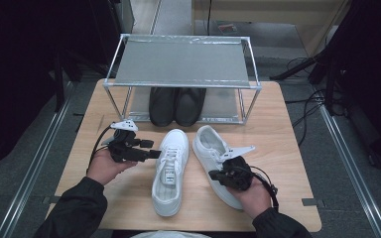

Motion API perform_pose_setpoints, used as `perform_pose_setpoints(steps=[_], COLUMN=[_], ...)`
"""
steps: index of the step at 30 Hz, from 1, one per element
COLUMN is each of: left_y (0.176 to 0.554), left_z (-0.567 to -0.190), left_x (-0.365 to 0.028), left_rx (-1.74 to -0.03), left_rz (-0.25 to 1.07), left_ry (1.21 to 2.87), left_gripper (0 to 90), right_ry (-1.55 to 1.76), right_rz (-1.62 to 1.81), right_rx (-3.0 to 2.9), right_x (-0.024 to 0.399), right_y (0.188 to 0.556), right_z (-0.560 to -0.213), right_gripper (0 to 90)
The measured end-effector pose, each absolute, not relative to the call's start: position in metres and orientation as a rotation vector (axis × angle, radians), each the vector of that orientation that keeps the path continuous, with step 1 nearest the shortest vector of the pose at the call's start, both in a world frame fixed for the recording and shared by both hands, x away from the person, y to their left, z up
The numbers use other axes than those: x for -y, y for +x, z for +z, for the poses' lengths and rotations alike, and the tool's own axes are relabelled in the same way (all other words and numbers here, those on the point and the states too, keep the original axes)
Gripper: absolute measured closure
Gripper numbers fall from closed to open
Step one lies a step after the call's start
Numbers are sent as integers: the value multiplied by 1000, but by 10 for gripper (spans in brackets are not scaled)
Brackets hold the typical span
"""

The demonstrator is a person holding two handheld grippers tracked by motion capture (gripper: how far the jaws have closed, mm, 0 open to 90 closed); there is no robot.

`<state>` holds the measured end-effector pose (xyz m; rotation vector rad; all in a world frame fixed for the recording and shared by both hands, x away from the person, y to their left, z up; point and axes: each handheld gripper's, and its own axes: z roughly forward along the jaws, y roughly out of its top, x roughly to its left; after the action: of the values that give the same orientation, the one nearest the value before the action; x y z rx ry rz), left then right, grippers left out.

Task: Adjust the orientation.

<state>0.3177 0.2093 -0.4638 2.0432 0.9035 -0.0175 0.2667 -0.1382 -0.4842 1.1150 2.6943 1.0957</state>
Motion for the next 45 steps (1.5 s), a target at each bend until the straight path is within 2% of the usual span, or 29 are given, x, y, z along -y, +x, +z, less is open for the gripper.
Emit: perform_pose_setpoints(steps=[22, 34, 45], left_y=[321, 321, 321], left_z=[-460, -460, -460], left_x=[-208, -207, -208], left_rx=[-893, -892, -899], left_rz=[29, 29, 27], left_ry=[2030, 2038, 2039], left_gripper=[397, 397, 396], right_ry=[1121, 1300, 1299], right_rz=[1136, 1100, 1117], right_rx=[-2733, -2627, -2648], right_x=[152, 189, 193], right_y=[274, 285, 291], right_z=[-491, -489, -489], right_gripper=[900, 900, 900])
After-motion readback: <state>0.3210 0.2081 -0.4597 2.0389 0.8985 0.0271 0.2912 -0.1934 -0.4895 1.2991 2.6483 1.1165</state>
